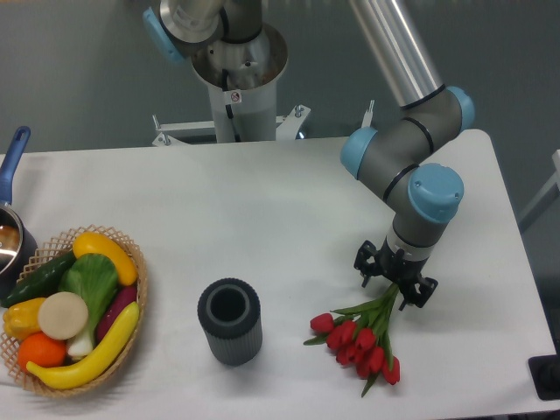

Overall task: Pick up the flowers from the table
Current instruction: 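Lower the gripper around the tulip stems, then close the gripper on the tulip stems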

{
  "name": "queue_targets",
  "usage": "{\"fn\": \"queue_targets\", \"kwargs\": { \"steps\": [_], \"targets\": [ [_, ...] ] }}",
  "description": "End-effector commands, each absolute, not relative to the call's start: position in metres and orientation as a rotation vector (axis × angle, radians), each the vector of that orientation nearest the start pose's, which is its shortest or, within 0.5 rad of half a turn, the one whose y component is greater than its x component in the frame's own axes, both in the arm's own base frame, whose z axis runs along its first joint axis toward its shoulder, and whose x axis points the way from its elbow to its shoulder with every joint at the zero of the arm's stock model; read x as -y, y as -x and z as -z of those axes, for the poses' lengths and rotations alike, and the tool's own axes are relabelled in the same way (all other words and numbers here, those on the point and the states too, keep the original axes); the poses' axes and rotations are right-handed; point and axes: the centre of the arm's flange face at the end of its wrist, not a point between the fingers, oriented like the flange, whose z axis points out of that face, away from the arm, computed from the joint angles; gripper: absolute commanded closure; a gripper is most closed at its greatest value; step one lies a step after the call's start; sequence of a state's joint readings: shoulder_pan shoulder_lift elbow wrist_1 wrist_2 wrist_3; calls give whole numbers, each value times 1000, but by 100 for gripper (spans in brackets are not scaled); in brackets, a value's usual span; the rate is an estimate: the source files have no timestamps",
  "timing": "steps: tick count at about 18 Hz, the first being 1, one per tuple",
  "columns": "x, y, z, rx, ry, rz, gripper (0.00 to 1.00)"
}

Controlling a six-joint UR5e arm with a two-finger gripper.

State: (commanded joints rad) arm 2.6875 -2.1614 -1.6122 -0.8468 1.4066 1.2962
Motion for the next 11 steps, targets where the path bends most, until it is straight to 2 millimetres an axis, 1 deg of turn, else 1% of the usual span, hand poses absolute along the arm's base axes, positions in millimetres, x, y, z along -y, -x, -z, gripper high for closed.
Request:
{"fn": "queue_targets", "kwargs": {
  "steps": [3, 6, 11],
  "targets": [
    [-424, 530, -200, -272, 2940, -49, 46],
    [-422, 529, -203, -254, 2940, -49, 63],
    [-422, 528, -203, -227, 2941, -43, 70]
  ]
}}
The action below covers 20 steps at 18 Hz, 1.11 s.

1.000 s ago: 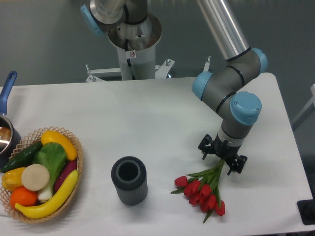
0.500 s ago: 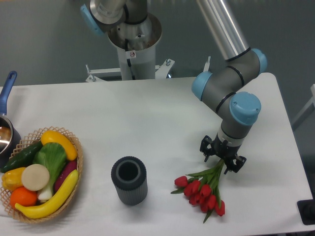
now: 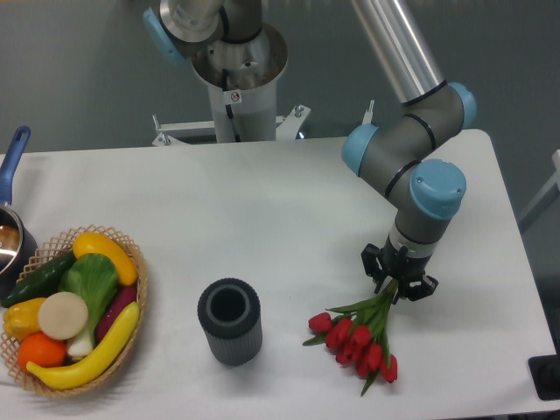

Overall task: Pick up the flowers from the table
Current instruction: 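Close the gripper on the tulip stems, then lift the gripped tulip bunch up off the table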

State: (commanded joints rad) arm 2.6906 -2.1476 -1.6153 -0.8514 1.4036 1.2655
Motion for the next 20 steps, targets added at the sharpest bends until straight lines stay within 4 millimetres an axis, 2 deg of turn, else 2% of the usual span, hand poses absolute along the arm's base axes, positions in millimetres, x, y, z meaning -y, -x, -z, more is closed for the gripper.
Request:
{"fn": "queue_targets", "kwargs": {
  "steps": [1, 5, 10, 16, 20],
  "targets": [
    [-422, 528, -202, -225, 2943, -44, 75],
    [-422, 529, -203, -213, 2943, -45, 80],
    [-421, 529, -206, -212, 2938, -47, 80],
    [-418, 529, -244, -213, 2909, -129, 80],
    [-416, 524, -285, -213, 2862, -200, 80]
  ]
}}
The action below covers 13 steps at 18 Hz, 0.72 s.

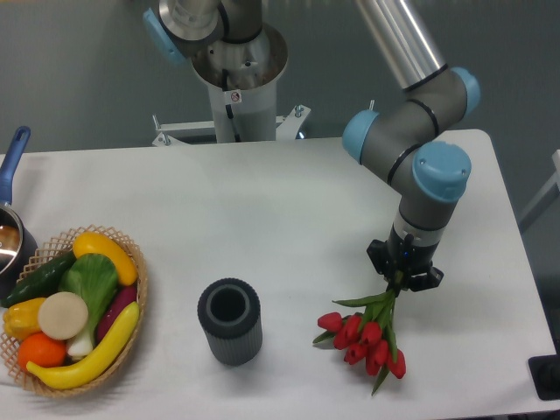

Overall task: Pick up the flowers from the table
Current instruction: 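Lift the gripped tulip bunch up off the table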

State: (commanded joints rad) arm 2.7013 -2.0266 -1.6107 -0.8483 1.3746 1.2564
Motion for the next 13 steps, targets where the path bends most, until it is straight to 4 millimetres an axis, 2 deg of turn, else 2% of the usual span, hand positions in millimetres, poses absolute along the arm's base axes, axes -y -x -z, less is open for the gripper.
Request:
{"fn": "queue_targets", "kwargs": {
  "steps": [8, 13],
  "targets": [
    [-416, 526, -378, -103, 2480, -140, 80],
    [-405, 524, -415, -94, 2300, -90, 80]
  ]
}}
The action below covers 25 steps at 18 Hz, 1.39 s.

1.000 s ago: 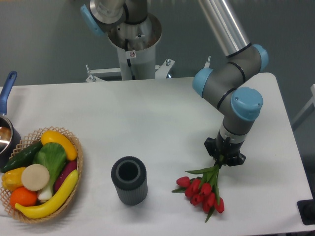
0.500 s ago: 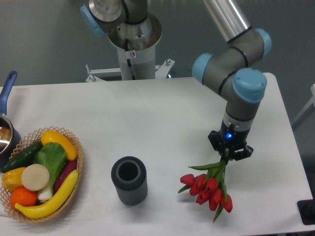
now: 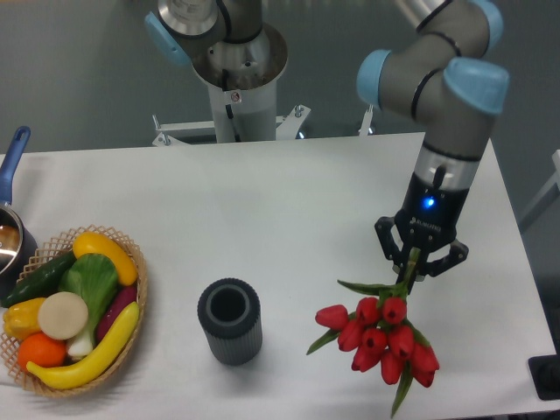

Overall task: Pick up the flowers from the table
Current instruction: 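Lift the gripped tulip bunch up off the table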

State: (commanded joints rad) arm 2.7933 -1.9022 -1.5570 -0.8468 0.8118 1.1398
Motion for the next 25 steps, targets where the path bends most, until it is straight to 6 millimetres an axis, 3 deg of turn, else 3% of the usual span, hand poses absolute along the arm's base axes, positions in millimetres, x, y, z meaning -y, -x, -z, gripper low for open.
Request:
{"fn": "queue_targets", "kwargs": {
  "steps": [5, 9, 25],
  "targets": [
    [-370, 542, -440, -30, 2128, -40, 80],
    [-357, 548, -446, -22, 2037, -5, 80],
    [-354, 550, -449, -31, 2027, -16, 80]
  ]
}}
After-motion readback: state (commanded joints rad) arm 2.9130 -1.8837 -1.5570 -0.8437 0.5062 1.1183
